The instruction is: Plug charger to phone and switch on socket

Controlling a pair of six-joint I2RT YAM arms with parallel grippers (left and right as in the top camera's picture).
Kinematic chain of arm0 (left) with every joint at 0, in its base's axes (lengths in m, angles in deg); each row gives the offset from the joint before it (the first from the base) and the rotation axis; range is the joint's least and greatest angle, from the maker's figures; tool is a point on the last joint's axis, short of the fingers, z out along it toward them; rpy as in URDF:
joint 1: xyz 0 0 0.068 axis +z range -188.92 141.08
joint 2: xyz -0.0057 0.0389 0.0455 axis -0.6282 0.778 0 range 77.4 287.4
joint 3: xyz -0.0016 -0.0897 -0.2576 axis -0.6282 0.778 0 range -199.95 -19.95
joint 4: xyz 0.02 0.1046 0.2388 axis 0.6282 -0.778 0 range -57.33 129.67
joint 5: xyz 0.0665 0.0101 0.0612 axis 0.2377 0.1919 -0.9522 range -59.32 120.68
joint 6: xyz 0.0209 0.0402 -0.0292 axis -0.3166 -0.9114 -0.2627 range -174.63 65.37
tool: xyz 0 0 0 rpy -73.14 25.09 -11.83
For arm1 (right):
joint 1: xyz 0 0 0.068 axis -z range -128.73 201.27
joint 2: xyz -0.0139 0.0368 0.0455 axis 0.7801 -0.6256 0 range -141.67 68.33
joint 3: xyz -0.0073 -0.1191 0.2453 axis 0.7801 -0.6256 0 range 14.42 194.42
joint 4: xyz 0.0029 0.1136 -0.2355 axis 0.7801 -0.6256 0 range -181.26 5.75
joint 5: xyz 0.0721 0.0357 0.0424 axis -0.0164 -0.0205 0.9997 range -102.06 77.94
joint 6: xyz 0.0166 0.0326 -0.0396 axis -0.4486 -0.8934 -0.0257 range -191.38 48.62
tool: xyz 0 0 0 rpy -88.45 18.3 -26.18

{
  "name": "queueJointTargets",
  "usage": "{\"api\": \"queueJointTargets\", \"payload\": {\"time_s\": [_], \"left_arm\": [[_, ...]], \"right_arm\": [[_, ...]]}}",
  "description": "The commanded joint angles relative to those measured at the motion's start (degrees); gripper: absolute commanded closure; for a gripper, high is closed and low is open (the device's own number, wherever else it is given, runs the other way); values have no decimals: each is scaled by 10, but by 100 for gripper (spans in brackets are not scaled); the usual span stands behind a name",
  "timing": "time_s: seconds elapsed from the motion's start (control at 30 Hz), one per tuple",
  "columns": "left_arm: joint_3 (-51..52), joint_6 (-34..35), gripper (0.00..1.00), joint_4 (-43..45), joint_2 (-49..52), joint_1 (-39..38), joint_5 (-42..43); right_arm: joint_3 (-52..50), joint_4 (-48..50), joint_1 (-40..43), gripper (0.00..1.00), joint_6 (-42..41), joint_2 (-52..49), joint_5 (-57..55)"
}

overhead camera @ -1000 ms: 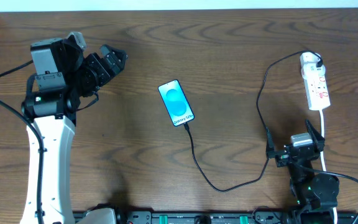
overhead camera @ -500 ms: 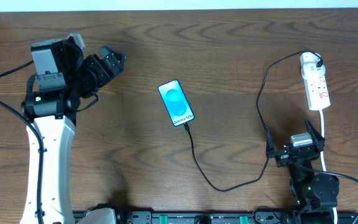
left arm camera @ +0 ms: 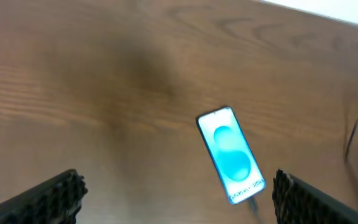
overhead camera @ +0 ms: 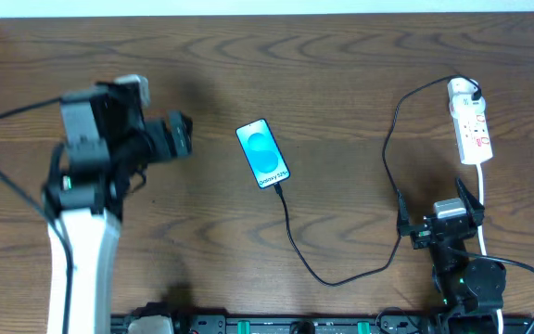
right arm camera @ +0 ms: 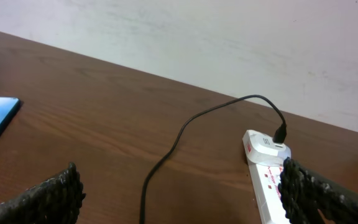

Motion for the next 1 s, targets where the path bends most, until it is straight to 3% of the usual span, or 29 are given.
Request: {"api": "queueJointTargets", "payload": {"time_s": [0.0, 0.23, 0.67, 0.97], "left_arm": [[81, -87, 2, 54, -81, 1, -15], [299, -67, 2, 236, -250, 0, -27], [610, 30, 2, 455, -506, 0, -91], [621, 37, 2, 370, -581, -2, -136]], "right_arm": [[-1, -2, -4, 1, -5, 3, 5], [-1, -2, -4, 1, -5, 3, 5], [-1, -2, -4, 1, -5, 3, 5], [-1, -2, -4, 1, -5, 3, 5]]}}
